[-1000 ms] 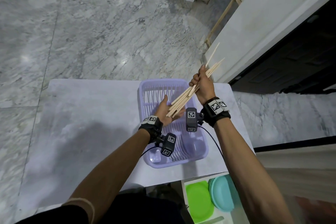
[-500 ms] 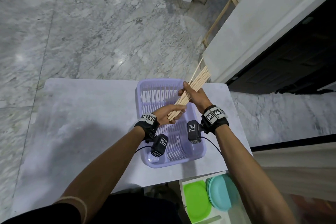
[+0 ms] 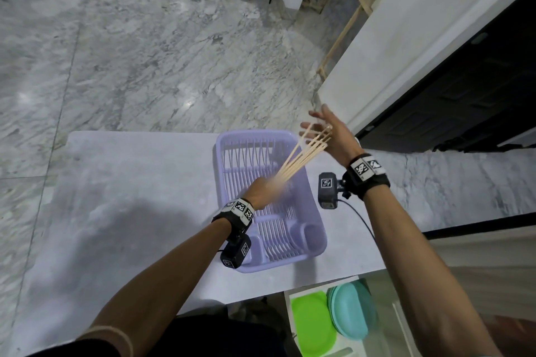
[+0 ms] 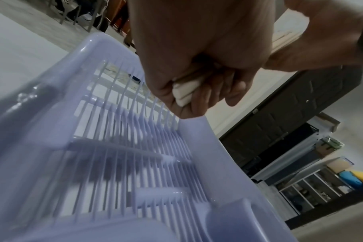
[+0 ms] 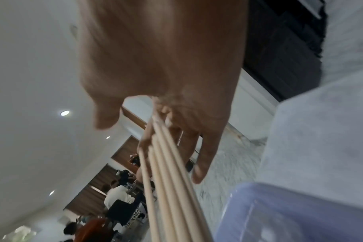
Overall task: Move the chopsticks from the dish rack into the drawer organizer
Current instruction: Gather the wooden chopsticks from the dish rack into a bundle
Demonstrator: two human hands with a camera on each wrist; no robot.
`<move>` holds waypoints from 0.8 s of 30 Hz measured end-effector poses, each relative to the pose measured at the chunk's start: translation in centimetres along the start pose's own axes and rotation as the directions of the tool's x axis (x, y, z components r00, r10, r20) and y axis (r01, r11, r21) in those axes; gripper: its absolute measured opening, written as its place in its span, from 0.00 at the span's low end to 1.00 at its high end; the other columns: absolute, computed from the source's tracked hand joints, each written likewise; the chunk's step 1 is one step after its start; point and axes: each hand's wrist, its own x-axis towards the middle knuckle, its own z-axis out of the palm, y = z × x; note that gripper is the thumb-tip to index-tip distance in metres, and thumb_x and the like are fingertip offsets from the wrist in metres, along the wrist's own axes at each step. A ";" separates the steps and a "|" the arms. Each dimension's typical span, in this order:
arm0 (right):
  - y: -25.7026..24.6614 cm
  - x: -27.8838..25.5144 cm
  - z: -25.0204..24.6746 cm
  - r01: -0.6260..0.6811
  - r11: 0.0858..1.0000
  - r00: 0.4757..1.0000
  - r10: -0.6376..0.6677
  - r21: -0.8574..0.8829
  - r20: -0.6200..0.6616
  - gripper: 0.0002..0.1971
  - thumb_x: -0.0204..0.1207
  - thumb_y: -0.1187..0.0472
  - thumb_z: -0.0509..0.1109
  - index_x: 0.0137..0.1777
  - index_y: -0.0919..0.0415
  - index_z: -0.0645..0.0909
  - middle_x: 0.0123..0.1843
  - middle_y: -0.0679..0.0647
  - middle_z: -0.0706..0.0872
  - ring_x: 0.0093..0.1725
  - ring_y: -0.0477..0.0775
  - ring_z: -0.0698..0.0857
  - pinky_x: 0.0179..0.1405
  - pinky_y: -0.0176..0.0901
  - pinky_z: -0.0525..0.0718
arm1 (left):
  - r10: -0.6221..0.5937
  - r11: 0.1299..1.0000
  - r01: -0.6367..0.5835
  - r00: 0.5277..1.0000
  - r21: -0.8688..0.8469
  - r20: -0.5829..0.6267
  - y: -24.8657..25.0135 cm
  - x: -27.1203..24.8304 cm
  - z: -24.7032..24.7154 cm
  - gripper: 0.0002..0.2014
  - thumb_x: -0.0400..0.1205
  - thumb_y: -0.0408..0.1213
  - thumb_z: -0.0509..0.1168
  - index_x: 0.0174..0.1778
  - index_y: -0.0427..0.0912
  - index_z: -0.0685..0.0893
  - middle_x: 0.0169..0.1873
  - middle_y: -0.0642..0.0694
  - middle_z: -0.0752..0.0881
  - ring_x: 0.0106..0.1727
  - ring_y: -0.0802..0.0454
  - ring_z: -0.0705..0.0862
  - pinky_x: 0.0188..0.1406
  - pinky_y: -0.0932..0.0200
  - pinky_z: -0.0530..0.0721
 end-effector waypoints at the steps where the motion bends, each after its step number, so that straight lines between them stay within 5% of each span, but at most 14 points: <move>1: -0.8 0.1 0.0 0.011 0.998 0.999 -0.013 -0.059 -0.034 0.23 0.83 0.39 0.58 0.61 0.56 0.82 0.53 0.59 0.90 0.47 0.57 0.90 0.45 0.44 0.86 | -0.003 1.000 0.003 1.000 0.002 0.004 0.0 0.0 0.0 0.09 0.80 0.37 0.69 0.38 0.38 0.78 0.23 0.46 0.74 0.19 0.54 0.70 0.17 0.65 0.66; 5: 0.2 0.5 1.5 0.101 0.895 0.977 -0.172 -0.435 -0.128 0.26 0.85 0.44 0.60 0.55 0.67 0.88 0.47 0.60 0.91 0.38 0.49 0.90 0.33 0.31 0.81 | 0.017 0.999 -0.018 0.999 0.033 0.031 0.2 -0.1 0.0 0.09 0.78 0.37 0.71 0.43 0.34 0.81 0.25 0.46 0.77 0.20 0.54 0.73 0.17 0.65 0.69; 8: 2.0 0.8 2.2 0.121 0.824 0.973 -0.208 -0.554 -0.097 0.21 0.85 0.50 0.62 0.44 0.66 0.89 0.42 0.59 0.92 0.35 0.51 0.91 0.38 0.39 0.84 | -0.001 1.000 0.000 0.999 0.026 0.032 -0.5 -0.2 -0.3 0.09 0.77 0.38 0.72 0.43 0.36 0.81 0.25 0.46 0.78 0.19 0.56 0.73 0.15 0.67 0.69; 10: 2.7 1.0 2.0 0.128 0.789 0.971 -0.223 -0.601 -0.086 0.13 0.86 0.56 0.61 0.51 0.62 0.85 0.40 0.57 0.91 0.32 0.54 0.91 0.34 0.44 0.84 | -0.009 1.000 0.009 0.999 0.014 0.033 -1.1 -0.1 -0.4 0.10 0.77 0.40 0.72 0.43 0.37 0.81 0.25 0.46 0.78 0.18 0.56 0.73 0.15 0.67 0.69; 12: 2.8 1.0 1.9 0.140 0.840 0.969 -0.226 -0.524 -0.104 0.15 0.85 0.70 0.55 0.69 0.58 0.71 0.44 0.58 0.89 0.30 0.58 0.90 0.26 0.45 0.85 | 0.010 1.000 -0.010 0.999 -0.004 0.038 -1.3 -0.1 -0.3 0.10 0.78 0.41 0.72 0.38 0.40 0.80 0.24 0.47 0.75 0.16 0.58 0.71 0.16 0.67 0.68; 14: 2.8 0.8 2.0 0.121 0.941 0.960 -0.191 -0.315 -0.202 0.25 0.81 0.79 0.49 0.72 0.55 0.60 0.51 0.59 0.85 0.29 0.59 0.90 0.24 0.47 0.88 | 0.043 0.999 -0.042 0.999 -0.024 0.031 -1.1 -0.3 -0.2 0.12 0.79 0.42 0.72 0.34 0.44 0.78 0.23 0.48 0.73 0.16 0.58 0.70 0.17 0.66 0.67; 17: 2.5 0.6 2.5 0.114 0.991 0.943 -0.086 0.068 -0.320 0.15 0.84 0.75 0.53 0.66 0.59 0.64 0.51 0.62 0.86 0.33 0.59 0.91 0.33 0.50 0.91 | 0.045 0.998 -0.042 0.996 -0.045 0.072 -0.4 -0.5 0.1 0.15 0.80 0.47 0.71 0.33 0.43 0.77 0.22 0.49 0.72 0.17 0.56 0.69 0.18 0.65 0.66; 19: 2.7 0.7 2.8 0.122 0.970 0.944 -0.048 0.210 -0.327 0.05 0.87 0.64 0.59 0.59 0.63 0.72 0.40 0.61 0.87 0.28 0.55 0.89 0.30 0.46 0.88 | 0.021 0.997 -0.011 0.991 -0.071 0.134 0.3 -0.6 0.5 0.17 0.81 0.48 0.69 0.32 0.41 0.76 0.20 0.49 0.72 0.17 0.56 0.66 0.18 0.65 0.66; 22: 3.4 1.0 3.2 0.104 0.955 0.949 -0.012 0.277 -0.316 0.18 0.85 0.51 0.63 0.35 0.58 0.72 0.19 0.48 0.69 0.15 0.45 0.68 0.17 0.36 0.72 | -0.001 0.991 0.029 0.978 -0.132 0.209 1.3 -0.9 1.0 0.18 0.84 0.43 0.64 0.29 0.41 0.73 0.14 0.53 0.70 0.14 0.57 0.63 0.16 0.67 0.62; 24: 3.8 0.9 3.2 0.073 0.939 0.970 0.011 0.335 -0.242 0.26 0.84 0.47 0.63 0.25 0.53 0.62 0.17 0.45 0.57 0.15 0.43 0.57 0.13 0.34 0.62 | -0.014 0.986 0.056 0.968 -0.158 0.251 1.6 -1.0 1.2 0.17 0.85 0.39 0.62 0.29 0.42 0.71 0.12 0.54 0.70 0.13 0.58 0.63 0.15 0.67 0.61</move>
